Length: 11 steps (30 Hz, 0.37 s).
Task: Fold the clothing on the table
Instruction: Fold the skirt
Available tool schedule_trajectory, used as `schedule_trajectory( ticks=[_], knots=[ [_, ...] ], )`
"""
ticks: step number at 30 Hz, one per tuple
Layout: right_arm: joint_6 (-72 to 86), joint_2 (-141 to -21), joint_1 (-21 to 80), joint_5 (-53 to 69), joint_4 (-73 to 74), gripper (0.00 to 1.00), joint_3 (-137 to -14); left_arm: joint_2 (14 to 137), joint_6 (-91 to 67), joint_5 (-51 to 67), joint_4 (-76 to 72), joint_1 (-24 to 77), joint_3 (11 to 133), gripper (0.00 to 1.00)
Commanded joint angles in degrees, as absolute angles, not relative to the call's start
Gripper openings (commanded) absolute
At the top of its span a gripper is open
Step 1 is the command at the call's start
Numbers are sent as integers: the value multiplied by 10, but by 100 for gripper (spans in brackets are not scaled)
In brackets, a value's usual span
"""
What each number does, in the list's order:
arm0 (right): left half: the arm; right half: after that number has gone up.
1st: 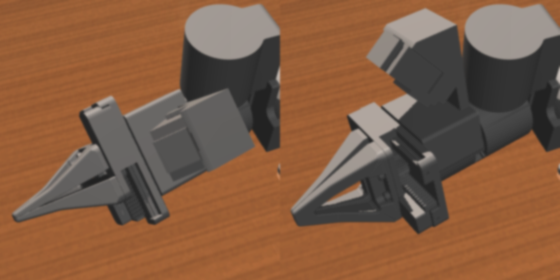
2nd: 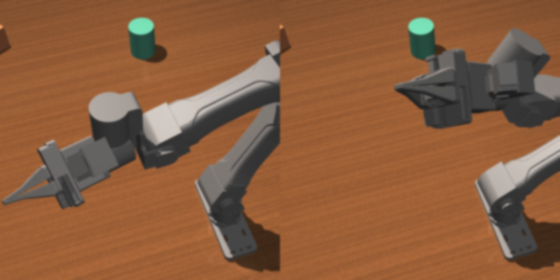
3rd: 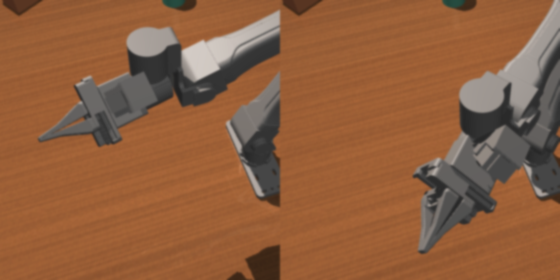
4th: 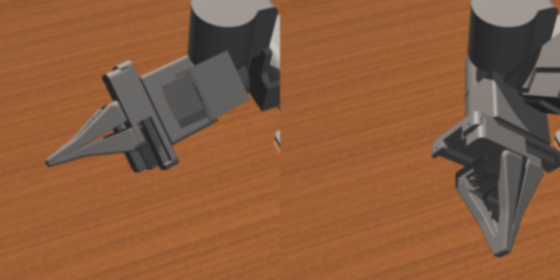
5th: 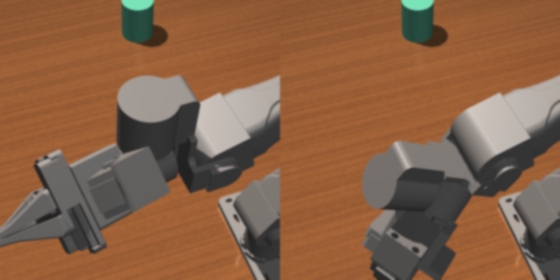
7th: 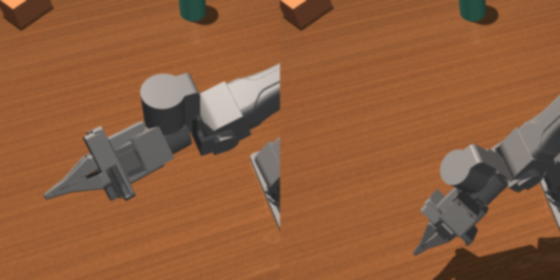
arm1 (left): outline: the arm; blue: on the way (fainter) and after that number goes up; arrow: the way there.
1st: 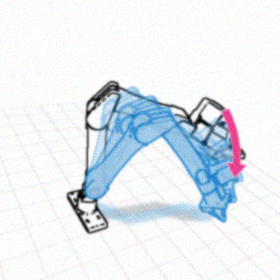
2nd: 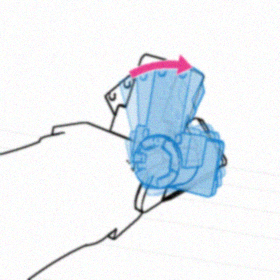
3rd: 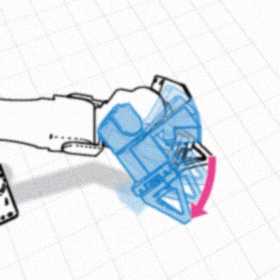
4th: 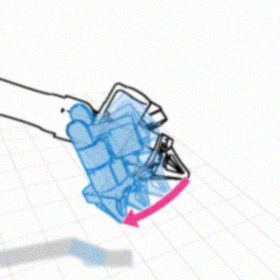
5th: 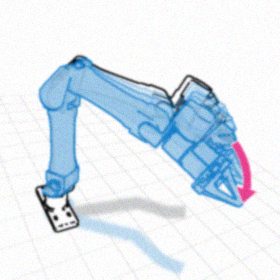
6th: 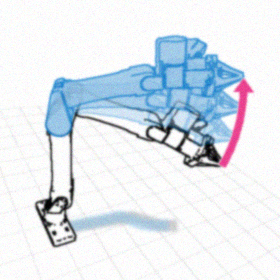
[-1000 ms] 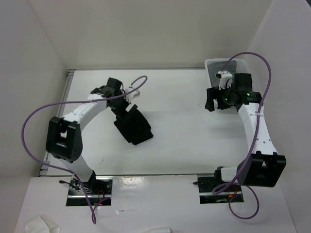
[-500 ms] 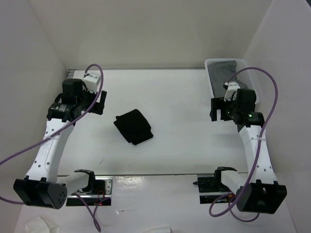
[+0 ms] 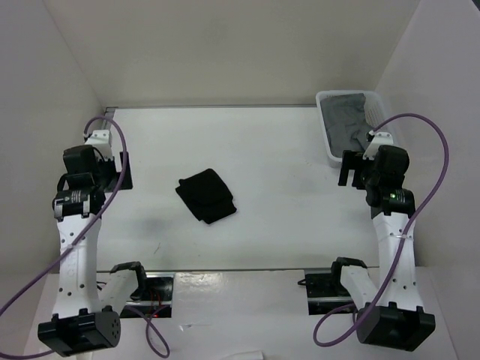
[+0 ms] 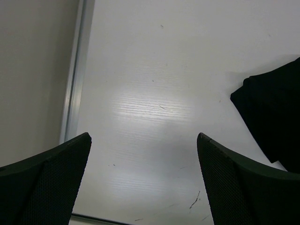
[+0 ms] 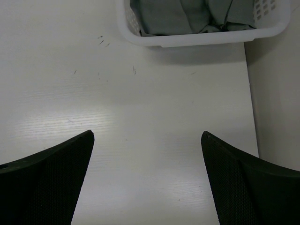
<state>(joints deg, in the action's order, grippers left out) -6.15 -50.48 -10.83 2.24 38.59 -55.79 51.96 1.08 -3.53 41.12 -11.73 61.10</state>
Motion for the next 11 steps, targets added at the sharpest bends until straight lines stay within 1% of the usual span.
schedule_trajectory(
  ticks=[1, 5, 11],
  knots=[
    [-50, -486, -112, 5, 350, 99, -555, 505, -1, -21, 401, -134, 614, 99],
    [-50, -479, -141, 13, 350, 99, -549, 495, 4, -16, 401, -147, 609, 99],
    [-50, -472, -157, 18, 345, 99, -544, 483, 4, -11, 396, -158, 604, 99]
  ],
)
